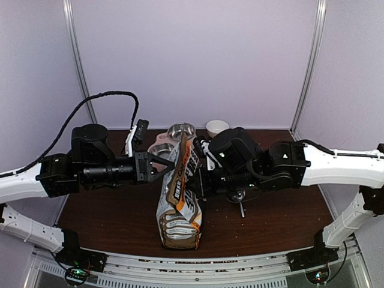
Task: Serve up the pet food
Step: Open the seal of the pet food bag.
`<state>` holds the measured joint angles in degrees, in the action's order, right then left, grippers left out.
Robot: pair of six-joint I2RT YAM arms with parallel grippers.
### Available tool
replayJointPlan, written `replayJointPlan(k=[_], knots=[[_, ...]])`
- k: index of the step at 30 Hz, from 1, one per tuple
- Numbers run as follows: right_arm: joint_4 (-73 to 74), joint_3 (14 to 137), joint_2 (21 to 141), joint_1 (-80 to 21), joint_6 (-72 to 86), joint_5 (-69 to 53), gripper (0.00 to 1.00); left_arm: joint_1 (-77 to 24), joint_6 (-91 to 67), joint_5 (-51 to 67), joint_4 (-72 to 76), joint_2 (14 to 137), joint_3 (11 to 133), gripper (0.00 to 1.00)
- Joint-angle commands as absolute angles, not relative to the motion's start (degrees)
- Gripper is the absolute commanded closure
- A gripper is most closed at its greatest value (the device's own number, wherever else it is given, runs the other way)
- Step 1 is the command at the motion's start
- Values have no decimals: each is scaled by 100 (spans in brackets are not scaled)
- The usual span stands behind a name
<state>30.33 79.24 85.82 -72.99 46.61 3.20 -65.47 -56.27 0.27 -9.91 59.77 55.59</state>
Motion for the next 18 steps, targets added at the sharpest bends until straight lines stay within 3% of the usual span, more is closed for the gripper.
replayJointPlan(k=[1,6,18], knots=[[2953,7784,8302,-7306,4745,587,100,-6565,-5595,-43,-726,5781,5481,100],[2744,7733,7939,-7267,4771,661,82,-6565,-5750,-135,-760,5665,5297,100],[2839,8611,8397,-7116,4487,365,62,-6565,-5805,13,-648,5746,5290,100]])
